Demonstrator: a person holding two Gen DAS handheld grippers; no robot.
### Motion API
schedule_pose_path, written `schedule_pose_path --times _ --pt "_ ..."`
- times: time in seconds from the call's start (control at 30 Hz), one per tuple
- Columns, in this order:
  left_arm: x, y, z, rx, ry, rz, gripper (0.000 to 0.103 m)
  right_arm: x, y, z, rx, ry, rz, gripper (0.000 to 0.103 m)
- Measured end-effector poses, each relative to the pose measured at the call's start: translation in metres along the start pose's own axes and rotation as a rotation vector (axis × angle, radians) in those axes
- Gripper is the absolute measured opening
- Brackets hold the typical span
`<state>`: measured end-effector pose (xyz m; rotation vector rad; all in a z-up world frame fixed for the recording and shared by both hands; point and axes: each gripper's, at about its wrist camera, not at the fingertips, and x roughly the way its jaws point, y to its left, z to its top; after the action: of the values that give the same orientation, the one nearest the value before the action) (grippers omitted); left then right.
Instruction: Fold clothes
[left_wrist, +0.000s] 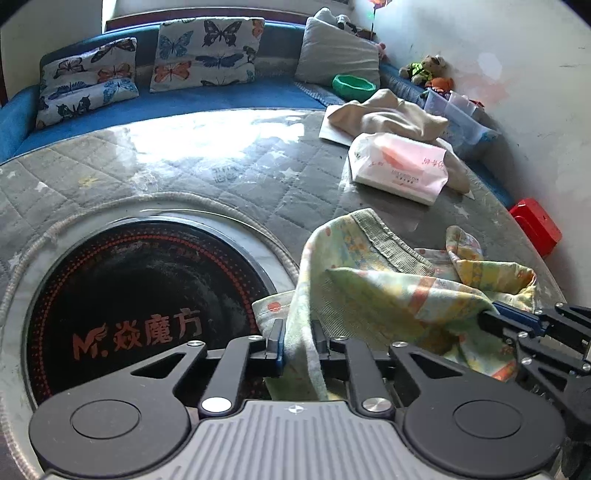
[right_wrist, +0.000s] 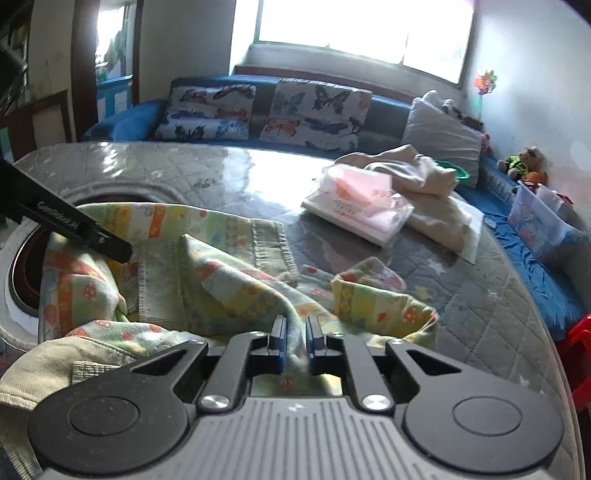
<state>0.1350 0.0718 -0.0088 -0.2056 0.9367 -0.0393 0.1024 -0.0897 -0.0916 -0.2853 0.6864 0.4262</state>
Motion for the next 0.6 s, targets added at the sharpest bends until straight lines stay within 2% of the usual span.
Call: schedule_pose_path --times 0.27,0.6 --pt "-0.032 -0.001 -0.015 0.01 -0.054 -0.031 0.011 -0.034 -0.016 -0.017 0.06 -0.048 -0.043 0.005" --pt "-0.073 -0.004 -0.055 0.045 -0.094 -0.088 0.01 -0.072 -0.036 -0.053 0.156 -0.048 -0.1 0.004"
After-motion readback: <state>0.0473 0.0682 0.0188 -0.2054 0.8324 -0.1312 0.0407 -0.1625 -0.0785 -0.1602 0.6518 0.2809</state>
